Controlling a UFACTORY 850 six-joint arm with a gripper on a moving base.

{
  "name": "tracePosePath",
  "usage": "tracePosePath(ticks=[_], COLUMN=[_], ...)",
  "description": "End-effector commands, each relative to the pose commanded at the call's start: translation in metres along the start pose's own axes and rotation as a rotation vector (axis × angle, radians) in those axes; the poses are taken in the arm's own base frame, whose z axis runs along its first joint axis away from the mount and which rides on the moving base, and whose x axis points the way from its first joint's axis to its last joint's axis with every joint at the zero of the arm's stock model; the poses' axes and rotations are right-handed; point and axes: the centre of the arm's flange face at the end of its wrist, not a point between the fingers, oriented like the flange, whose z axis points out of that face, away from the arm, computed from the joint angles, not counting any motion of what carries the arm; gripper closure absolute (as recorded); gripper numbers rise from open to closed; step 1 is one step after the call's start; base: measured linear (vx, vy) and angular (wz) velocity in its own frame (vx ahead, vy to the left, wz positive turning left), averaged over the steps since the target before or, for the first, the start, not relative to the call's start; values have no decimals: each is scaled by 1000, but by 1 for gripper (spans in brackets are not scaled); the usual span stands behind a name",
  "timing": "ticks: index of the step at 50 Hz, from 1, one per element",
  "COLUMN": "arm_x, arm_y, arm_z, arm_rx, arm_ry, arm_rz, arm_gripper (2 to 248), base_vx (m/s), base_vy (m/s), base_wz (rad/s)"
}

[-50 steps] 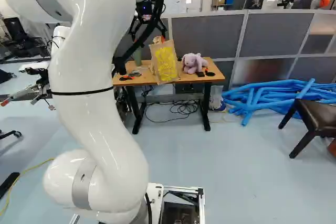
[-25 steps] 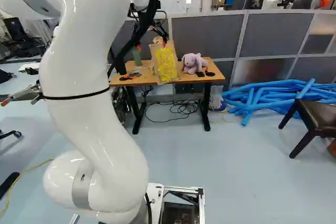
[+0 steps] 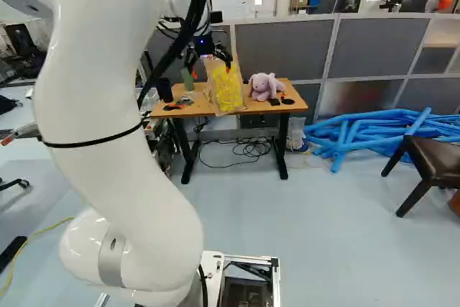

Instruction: Pick up the bag on the ground and place it on the table

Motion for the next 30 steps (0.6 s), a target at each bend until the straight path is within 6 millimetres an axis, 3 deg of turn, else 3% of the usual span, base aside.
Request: tracePosePath(ticks=[30], arm_x=[-90], arm_y=[-8], arm_z=[39], arm_rx=[-53], arm_ry=[193], arm_rz=[53], arm_gripper=[3], base_vx=[0], base_vy=[0], base_wz=[0])
